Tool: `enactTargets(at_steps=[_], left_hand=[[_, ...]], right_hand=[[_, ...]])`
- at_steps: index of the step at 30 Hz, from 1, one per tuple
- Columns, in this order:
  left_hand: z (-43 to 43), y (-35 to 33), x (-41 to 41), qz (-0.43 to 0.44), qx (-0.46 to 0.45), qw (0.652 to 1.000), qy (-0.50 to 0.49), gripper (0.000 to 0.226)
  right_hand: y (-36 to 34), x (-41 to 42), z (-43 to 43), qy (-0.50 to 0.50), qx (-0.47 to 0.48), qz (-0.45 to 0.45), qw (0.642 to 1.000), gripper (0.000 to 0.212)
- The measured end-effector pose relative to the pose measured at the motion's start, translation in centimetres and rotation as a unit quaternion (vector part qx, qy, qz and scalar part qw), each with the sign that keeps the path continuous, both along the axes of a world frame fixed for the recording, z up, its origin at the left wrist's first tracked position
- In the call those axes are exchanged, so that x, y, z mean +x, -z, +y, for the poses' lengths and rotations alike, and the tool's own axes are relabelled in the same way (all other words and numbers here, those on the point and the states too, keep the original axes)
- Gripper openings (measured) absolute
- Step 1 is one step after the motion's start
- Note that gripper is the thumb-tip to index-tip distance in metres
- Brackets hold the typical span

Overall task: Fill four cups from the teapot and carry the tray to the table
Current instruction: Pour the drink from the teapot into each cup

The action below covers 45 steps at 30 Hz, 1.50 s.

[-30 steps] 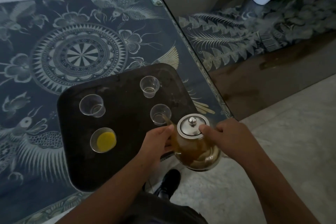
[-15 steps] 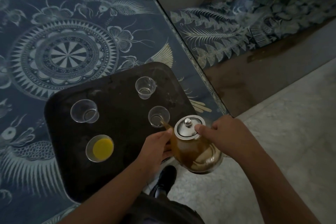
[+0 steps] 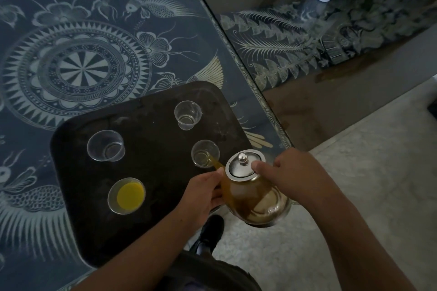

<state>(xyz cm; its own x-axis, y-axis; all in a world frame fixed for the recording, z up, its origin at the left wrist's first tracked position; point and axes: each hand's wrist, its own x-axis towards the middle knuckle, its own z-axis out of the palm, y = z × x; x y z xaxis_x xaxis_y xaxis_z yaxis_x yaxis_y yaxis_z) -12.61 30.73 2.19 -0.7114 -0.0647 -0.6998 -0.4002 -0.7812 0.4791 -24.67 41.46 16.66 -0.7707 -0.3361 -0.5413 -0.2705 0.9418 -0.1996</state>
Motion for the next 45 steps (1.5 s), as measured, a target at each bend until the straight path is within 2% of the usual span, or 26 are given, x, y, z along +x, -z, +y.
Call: enactTargets(at_steps=[45], left_hand=[[0.1,-0.4,0.1,-0.001,0.020,1.000,0.015,0.030]], right_hand=[[-0.7,0.2,-0.8,-0.024,0.040,0.034,0.998,0.060]])
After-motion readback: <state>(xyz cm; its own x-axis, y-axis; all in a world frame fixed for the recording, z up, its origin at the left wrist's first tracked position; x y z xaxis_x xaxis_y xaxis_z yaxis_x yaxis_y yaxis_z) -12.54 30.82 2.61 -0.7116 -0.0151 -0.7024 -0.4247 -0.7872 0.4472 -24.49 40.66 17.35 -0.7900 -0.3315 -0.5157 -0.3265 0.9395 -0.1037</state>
